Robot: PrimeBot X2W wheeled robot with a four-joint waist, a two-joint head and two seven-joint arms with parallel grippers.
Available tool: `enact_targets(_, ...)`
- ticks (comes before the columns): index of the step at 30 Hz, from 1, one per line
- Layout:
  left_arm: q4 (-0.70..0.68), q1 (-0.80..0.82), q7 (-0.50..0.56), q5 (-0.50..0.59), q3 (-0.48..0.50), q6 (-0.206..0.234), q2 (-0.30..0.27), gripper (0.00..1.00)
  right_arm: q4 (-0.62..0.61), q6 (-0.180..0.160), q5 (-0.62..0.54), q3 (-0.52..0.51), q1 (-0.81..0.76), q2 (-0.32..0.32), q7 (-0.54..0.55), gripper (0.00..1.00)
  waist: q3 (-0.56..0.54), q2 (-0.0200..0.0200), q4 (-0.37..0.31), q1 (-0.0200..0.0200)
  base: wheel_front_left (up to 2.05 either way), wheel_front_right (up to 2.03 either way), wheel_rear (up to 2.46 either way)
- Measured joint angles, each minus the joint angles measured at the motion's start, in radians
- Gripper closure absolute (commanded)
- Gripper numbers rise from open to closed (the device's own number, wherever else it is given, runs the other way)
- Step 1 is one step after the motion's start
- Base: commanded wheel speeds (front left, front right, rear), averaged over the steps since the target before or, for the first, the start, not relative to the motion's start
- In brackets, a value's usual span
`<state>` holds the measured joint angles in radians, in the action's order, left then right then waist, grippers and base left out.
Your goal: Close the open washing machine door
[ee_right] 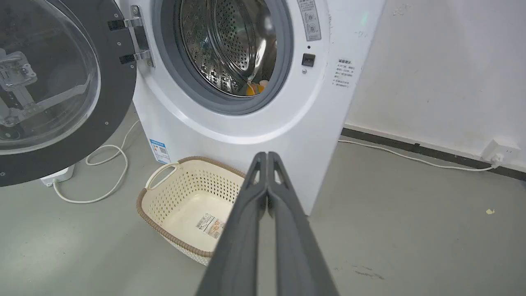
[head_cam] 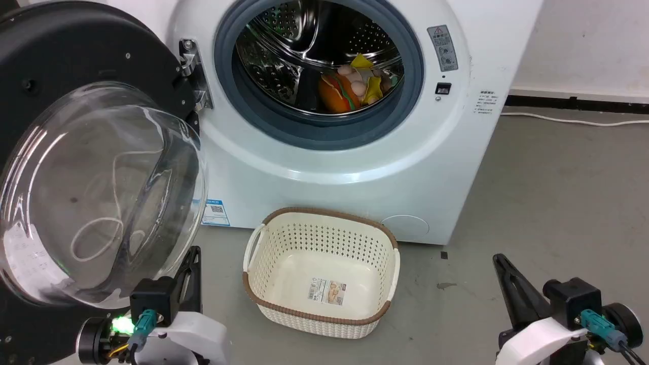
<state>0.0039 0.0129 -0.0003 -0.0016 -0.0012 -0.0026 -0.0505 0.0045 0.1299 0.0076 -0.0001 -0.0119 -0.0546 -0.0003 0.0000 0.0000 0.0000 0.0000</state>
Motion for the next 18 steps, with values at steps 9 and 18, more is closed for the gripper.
enact_targets(9, 0.000, 0.000, 0.000, 0.000, 0.000, 0.000, 0.000, 1.00, 0.000, 0.000, 0.000, 0.000, 0.000, 0.000, 0.000, 1.00, 0.000, 0.0000, 0.000, 0.0000, 0.00, 0.00, 0.00)
enact_targets(18, 0.000, 0.000, 0.000, 0.000, 0.000, 0.000, 0.000, 1.00, 0.000, 0.000, 0.000, 0.000, 0.000, 0.000, 0.000, 1.00, 0.000, 0.0000, 0.000, 0.0000, 0.00, 0.00, 0.00)
